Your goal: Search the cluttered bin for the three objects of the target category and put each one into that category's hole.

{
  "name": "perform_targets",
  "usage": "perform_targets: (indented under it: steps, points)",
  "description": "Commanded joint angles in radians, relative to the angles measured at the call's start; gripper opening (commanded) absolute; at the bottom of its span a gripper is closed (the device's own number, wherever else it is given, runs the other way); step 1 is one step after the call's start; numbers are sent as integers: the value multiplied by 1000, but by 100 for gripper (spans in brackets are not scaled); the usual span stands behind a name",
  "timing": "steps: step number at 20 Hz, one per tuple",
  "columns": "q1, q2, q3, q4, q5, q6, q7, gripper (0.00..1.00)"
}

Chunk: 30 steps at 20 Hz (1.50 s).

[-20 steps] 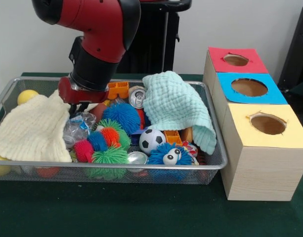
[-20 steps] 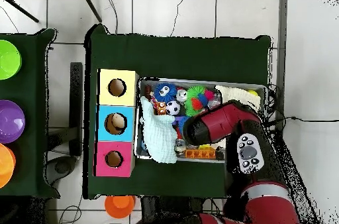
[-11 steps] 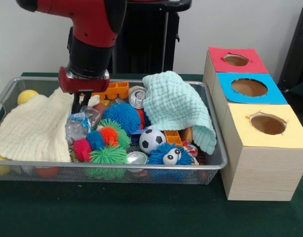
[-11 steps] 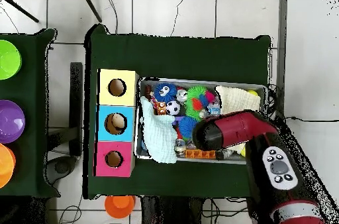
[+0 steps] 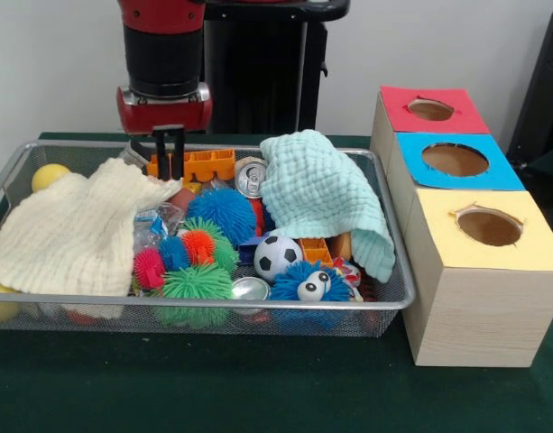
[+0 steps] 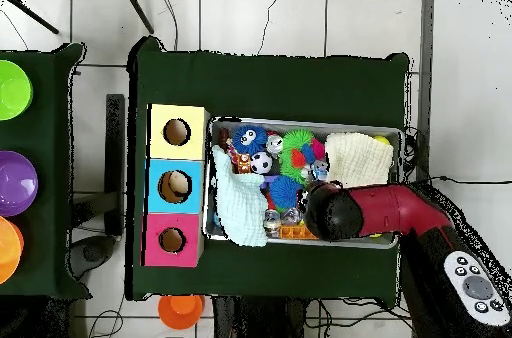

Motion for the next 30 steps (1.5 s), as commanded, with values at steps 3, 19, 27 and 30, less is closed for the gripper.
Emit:
perform_targets:
  steps: [3,19,27,30]
  points:
    - [-57,-68,235,114,84,169,-315,0]
    - [91,-21,74,-40,-245,50,-94,0]
    - [124,-35,48,-62,-304,59,-67,0]
    - [147,-44,29,-67,-332,49,-38,0]
